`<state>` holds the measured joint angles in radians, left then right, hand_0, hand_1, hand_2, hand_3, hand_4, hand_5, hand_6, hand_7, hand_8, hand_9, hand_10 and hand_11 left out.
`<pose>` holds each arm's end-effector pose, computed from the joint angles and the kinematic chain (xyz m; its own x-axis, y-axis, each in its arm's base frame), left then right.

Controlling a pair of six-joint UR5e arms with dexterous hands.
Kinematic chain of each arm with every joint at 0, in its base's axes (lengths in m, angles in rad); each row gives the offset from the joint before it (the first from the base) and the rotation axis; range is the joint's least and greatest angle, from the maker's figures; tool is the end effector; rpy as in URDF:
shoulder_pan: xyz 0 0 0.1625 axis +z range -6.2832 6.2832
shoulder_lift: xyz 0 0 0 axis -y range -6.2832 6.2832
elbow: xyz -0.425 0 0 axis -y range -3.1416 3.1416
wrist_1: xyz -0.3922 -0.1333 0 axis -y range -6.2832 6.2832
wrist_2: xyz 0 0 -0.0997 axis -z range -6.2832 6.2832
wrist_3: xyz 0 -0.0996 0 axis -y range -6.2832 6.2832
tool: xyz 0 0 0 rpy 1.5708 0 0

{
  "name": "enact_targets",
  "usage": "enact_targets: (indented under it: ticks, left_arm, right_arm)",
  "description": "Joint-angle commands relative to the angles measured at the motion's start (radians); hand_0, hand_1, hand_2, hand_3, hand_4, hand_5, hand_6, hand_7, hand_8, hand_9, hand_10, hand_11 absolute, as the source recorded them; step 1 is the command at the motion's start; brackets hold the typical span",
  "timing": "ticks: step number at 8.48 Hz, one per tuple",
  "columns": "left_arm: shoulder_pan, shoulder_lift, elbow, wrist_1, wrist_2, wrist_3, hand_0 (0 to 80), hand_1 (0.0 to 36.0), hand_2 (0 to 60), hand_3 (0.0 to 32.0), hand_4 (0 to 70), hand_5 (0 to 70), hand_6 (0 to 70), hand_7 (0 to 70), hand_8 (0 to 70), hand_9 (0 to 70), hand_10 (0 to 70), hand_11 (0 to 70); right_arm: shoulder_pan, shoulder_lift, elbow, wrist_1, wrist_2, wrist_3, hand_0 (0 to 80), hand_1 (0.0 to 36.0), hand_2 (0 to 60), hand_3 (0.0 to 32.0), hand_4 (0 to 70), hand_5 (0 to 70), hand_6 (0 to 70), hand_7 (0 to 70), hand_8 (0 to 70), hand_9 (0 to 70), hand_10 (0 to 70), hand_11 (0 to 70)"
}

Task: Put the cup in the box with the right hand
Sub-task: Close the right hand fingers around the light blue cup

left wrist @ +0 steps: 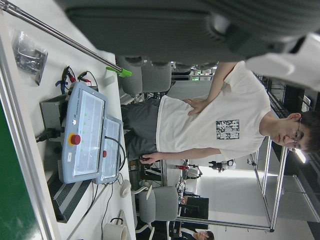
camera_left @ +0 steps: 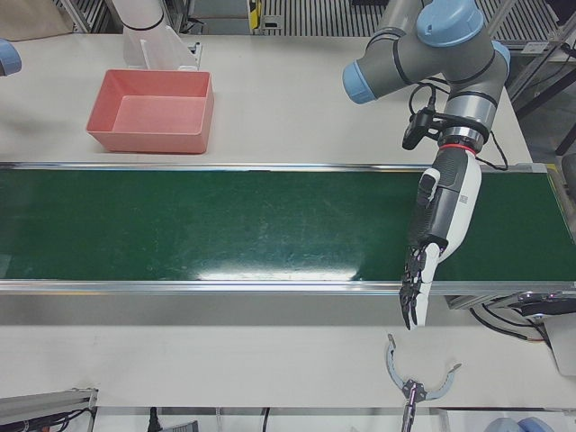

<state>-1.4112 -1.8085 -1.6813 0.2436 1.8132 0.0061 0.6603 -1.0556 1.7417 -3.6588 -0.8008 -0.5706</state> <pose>-0.0166 -0.5854 0.5308 -0.9206 -0.3893 -0.0311 -0.0110 0.1055 -0.9944 -0.3497 -0.5281 0.3701 -0.8984 0.0673 0.4340 -0.4189 0.1657 -0.8928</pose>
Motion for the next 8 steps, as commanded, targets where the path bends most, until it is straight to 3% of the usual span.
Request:
enact_targets:
  ticks: [1,2,3,4,5,6,7,8]
  left_arm:
    - [0.0,0.0,-0.002,0.0,0.0,0.0,0.0,0.0,0.0,0.0,0.0,0.0,0.0,0.0,0.0,0.0,0.0,0.0]
    - [0.0,0.0,-0.002,0.0,0.0,0.0,0.0,0.0,0.0,0.0,0.0,0.0,0.0,0.0,0.0,0.0,0.0,0.0]
    - [0.002,0.0,-0.002,0.0,0.0,0.0,0.0,0.0,0.0,0.0,0.0,0.0,0.0,0.0,0.0,0.0,0.0,0.0]
    - [0.0,0.0,-0.002,0.0,0.0,0.0,0.0,0.0,0.0,0.0,0.0,0.0,0.0,0.0,0.0,0.0,0.0,0.0]
    - [0.0,0.0,-0.002,0.0,0.0,0.0,0.0,0.0,0.0,0.0,0.0,0.0,0.0,0.0,0.0,0.0,0.0,0.0]
    - [0.0,0.0,-0.002,0.0,0.0,0.0,0.0,0.0,0.0,0.0,0.0,0.0,0.0,0.0,0.0,0.0,0.0,0.0]
    - [0.0,0.0,-0.002,0.0,-0.002,0.0,0.0,0.0,0.0,0.0,0.0,0.0,0.0,0.0,0.0,0.0,0.0,0.0]
    - [0.0,0.0,-0.002,0.0,0.0,0.0,0.0,0.0,0.0,0.0,0.0,0.0,0.0,0.0,0.0,0.0,0.0,0.0]
  right_arm:
    - [0.007,-0.003,0.024,-0.029,0.012,-0.002,45.1,0.0,0.0,3.4,38.7,0.8,16.8,70.0,17.2,41.0,0.0,0.0]
    - [0.009,-0.003,0.028,-0.046,0.015,-0.003,45.7,1.7,0.0,0.8,41.6,1.0,17.9,70.0,18.0,42.2,0.0,0.0]
    - [0.01,-0.007,0.035,-0.052,0.015,-0.006,45.9,9.0,12.8,0.0,49.4,1.4,20.6,70.0,19.1,42.8,0.0,0.0]
    - [0.016,-0.012,0.041,-0.053,0.015,-0.014,49.6,17.8,24.8,0.0,64.9,2.8,23.7,70.0,21.2,44.3,0.0,0.0]
    - [0.016,-0.021,0.044,-0.053,0.015,-0.015,59.9,27.9,31.4,0.0,70.0,5.5,25.7,70.0,23.7,46.5,0.1,0.7]
    - [0.018,-0.035,0.068,-0.056,0.015,-0.024,75.3,36.0,51.6,0.0,70.0,7.9,27.8,70.0,26.4,48.9,1.6,3.8]
    - [0.028,-0.061,0.144,-0.058,0.015,-0.07,69.2,34.7,41.0,0.0,70.0,7.6,26.2,70.0,27.3,50.4,1.2,3.1]
    - [0.051,-0.09,0.262,-0.058,0.015,-0.163,68.5,32.2,31.8,0.0,70.0,7.2,27.0,70.0,27.6,50.5,1.0,2.7]
